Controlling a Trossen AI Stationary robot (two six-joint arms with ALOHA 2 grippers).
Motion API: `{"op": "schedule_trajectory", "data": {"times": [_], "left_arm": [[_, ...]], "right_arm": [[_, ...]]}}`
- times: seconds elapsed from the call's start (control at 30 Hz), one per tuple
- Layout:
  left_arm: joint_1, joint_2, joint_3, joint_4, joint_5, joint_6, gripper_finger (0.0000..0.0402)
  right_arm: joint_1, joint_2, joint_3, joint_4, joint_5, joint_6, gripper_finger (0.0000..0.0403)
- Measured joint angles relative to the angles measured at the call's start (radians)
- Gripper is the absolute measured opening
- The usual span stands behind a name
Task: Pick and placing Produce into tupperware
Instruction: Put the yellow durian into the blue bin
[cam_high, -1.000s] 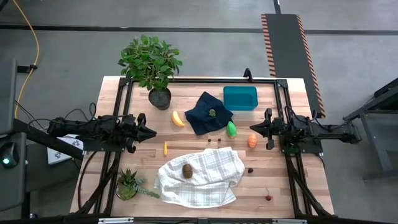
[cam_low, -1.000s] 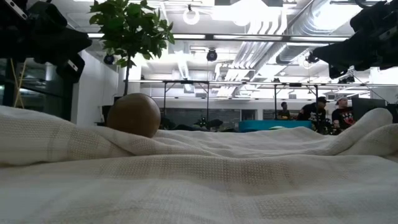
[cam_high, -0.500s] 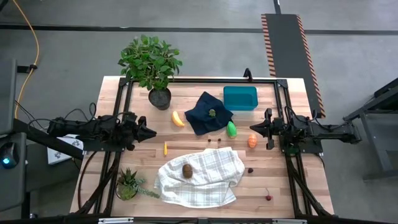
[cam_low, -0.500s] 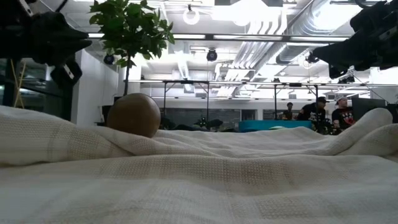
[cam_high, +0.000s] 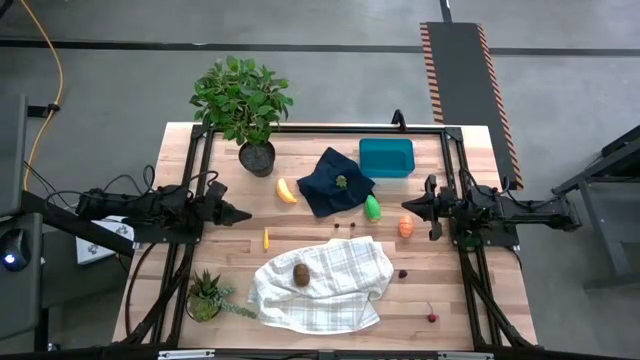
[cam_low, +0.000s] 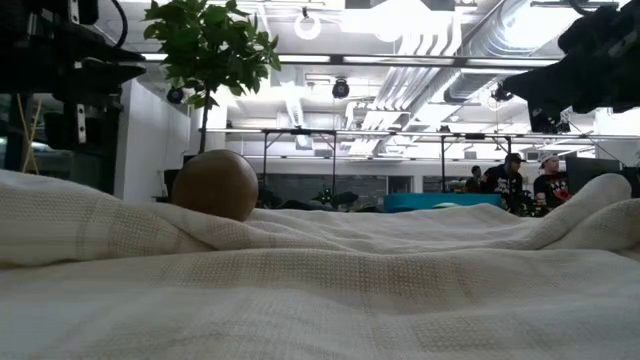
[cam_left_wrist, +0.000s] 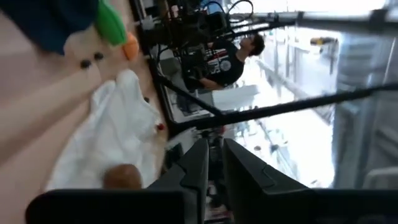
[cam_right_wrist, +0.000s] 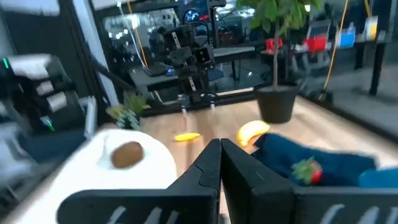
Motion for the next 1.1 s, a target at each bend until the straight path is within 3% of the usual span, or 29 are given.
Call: {"op": "schedule_trajectory", "data": {"times": [0.23,0.43,0.5,0.57,0.67,0.73,0.8,0.87,0.97,1.1], "left_arm": [[0.000,0.000,0.000,0.000,-0.003,-0.384,0.0040],[0.000,0.000,0.000,0.000,-0.006,-0.363,0.0040],[0.000,0.001,0.000,0.000,-0.007,-0.347,0.0040],[0.000,0.001,0.000,0.000,-0.007,-0.330,0.0040],[0.000,0.001,0.000,0.000,-0.009,-0.278,0.0040],[0.000,0.001,0.000,0.000,-0.017,-0.204,0.0040],[0.000,0.001,0.000,0.000,-0.021,-0.138,0.0040],[0.000,0.001,0.000,0.001,-0.021,-0.107,0.0040],[0.000,0.001,0.000,0.001,-0.023,-0.104,0.0040],[0.000,0.002,0.000,0.002,-0.025,-0.104,0.0040]], "right_arm": [[0.000,0.000,0.000,0.073,0.007,0.700,0.0000],[0.000,0.005,0.000,0.094,0.113,1.012,0.0000],[-0.005,0.006,0.000,0.174,0.171,1.094,0.0000],[-0.008,0.010,0.000,0.403,0.216,1.065,0.0000],[-0.008,0.027,0.036,0.781,0.278,0.799,0.0000],[-0.008,0.037,0.109,0.853,0.285,0.606,0.0000],[-0.007,0.051,0.234,0.654,0.289,0.517,0.0000],[-0.006,0.096,0.401,0.229,0.318,0.526,0.0000],[-0.006,0.249,0.665,-0.364,0.391,0.642,0.0002],[-0.006,0.482,0.922,-0.831,0.374,0.828,0.0026]]}}
